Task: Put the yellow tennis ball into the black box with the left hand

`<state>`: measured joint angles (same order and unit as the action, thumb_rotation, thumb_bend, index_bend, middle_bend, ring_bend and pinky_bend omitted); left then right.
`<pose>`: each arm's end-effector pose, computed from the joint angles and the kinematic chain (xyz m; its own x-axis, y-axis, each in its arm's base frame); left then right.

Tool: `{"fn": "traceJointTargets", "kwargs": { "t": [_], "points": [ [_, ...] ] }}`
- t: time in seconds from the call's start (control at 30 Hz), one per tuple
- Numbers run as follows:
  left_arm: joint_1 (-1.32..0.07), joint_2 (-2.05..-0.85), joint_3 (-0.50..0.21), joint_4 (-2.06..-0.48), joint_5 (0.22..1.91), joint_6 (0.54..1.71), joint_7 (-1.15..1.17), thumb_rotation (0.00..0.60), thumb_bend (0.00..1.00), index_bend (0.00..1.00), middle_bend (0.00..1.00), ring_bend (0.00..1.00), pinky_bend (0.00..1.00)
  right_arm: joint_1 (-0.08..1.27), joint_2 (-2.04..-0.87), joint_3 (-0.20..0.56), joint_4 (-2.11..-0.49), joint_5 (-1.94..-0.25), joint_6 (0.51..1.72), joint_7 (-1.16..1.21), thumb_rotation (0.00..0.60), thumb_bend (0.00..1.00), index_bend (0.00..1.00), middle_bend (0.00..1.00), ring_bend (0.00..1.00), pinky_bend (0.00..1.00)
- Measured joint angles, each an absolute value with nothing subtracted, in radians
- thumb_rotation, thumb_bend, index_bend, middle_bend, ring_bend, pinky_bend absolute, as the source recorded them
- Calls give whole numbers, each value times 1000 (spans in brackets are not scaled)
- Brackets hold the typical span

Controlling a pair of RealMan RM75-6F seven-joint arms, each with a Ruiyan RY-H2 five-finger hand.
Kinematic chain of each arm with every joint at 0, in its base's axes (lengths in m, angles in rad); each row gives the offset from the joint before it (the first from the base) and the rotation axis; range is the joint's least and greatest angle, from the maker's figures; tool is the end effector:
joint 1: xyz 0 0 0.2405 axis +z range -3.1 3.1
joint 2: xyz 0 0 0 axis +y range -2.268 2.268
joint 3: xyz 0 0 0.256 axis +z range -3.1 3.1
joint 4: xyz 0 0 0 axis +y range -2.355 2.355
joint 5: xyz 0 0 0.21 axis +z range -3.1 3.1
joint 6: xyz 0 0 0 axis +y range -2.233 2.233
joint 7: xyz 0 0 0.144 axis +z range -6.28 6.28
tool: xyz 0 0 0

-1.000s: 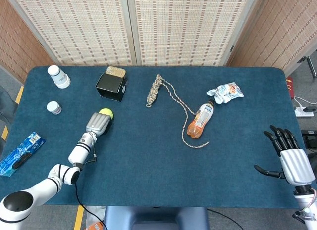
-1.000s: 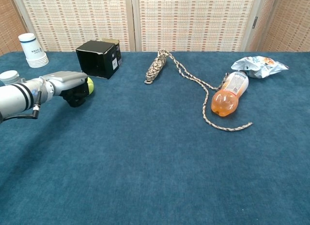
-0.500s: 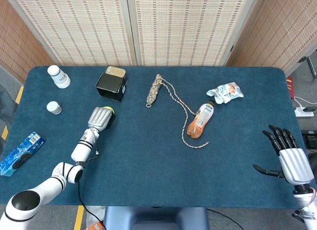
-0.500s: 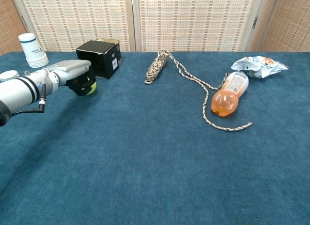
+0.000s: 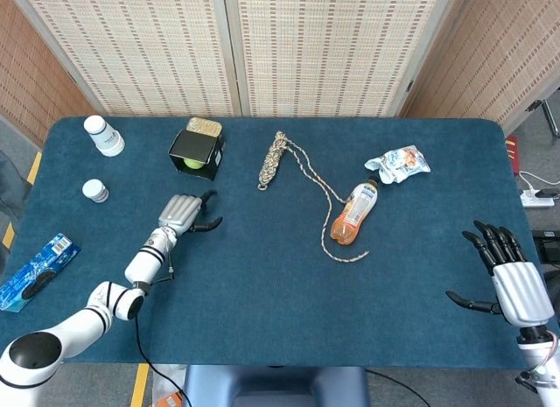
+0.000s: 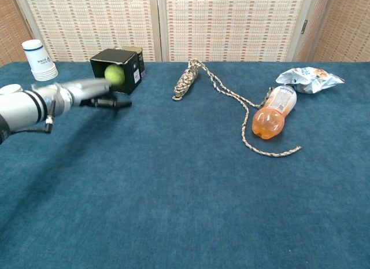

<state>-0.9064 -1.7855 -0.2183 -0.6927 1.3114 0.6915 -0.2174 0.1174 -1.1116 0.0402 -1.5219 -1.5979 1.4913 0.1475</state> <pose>-0.1906 0.4495 -0.0293 0.4203 0.2787 0.8635 0.8956 -0.2800 -0.3455 -0.3111 -0.1900 0.1639 0.3569 -0.0008 0.9342 -0.9264 -0.1285 0.3538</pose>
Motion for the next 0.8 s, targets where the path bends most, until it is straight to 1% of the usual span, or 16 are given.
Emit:
{"fn": "traceJointTargets", "kwargs": {
  "t": [0.07, 0.13, 0.33, 0.47, 0.8],
  "points": [
    [-904, -1788, -219, -682, 1316, 764, -227, 2, 260, 0, 0, 0, 0, 117, -1113, 39, -1520, -1602, 1494, 146, 600, 0, 145, 19, 0, 0],
    [-901, -1791, -217, -670, 1319, 791, -234, 4, 260, 0, 0, 0, 0, 118, -1114, 38, -1520, -1603, 1493, 144, 600, 0, 145, 19, 0, 0],
    [-896, -1802, -200, -631, 1321, 738, -246, 3, 260, 0, 0, 0, 0, 119, -1118, 38, -1514, -1612, 1504, 144, 600, 0, 153, 19, 0, 0],
    [-896, -1802, -192, -625, 1323, 726, -246, 3, 259, 0, 0, 0, 0, 118, -1119, 39, -1512, -1610, 1505, 145, 600, 0, 154, 20, 0, 0],
    [-889, -1780, -195, -654, 1313, 738, -218, 3, 260, 0, 0, 0, 0, 116, -1117, 35, -1509, -1621, 1516, 161, 600, 0, 159, 20, 0, 0]
  ]
}}
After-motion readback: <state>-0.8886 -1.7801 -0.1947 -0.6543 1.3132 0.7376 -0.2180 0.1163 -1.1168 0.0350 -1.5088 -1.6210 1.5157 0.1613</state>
